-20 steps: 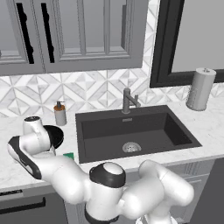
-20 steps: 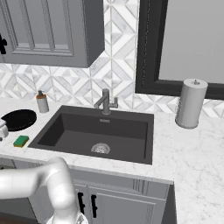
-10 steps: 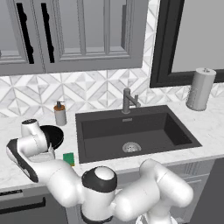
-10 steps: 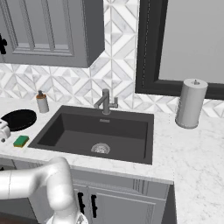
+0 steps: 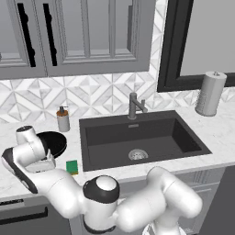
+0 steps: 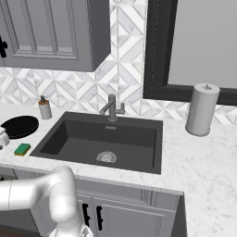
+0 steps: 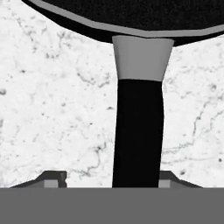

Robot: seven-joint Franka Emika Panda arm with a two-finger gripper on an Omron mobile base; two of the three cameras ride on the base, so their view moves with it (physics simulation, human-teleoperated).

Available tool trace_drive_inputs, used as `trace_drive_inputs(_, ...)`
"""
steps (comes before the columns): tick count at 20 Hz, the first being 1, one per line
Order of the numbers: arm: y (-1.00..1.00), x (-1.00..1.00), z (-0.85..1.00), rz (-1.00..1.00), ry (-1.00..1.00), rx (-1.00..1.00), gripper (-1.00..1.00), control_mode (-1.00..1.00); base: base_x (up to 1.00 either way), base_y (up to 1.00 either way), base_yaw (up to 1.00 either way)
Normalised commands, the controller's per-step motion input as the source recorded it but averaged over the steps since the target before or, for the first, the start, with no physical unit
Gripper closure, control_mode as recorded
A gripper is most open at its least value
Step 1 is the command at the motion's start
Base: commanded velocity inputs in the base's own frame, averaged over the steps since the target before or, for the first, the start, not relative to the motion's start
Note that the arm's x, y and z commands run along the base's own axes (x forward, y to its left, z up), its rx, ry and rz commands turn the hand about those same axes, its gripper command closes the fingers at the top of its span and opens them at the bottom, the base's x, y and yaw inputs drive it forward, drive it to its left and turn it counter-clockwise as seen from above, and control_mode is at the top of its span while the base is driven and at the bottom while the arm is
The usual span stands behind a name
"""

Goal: Pick the pan and sponge and place them into the sink. Then turn on the water.

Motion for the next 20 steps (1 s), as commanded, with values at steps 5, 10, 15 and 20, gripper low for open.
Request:
trace_drive_inputs(5,0.00,0.00,-0.39,0.00,0.00,-0.03,1.00,-1.00,0.00,0.00,0.00)
trace_drive_inputs(10,-0.01,-0.06,-0.21,0.00,-0.05,0.00,1.00,-1.00,0.00,0.00,0.00)
trace_drive_inputs(15,-0.17,-0.31,0.00,0.00,-0.19,0.04,1.00,-1.00,0.00,0.00,0.00)
trace_drive_inputs(20,-0.67,-0.60,0.27,-0.01,-0.35,0.24,1.00,-1.00,0.00,0.00,0.00)
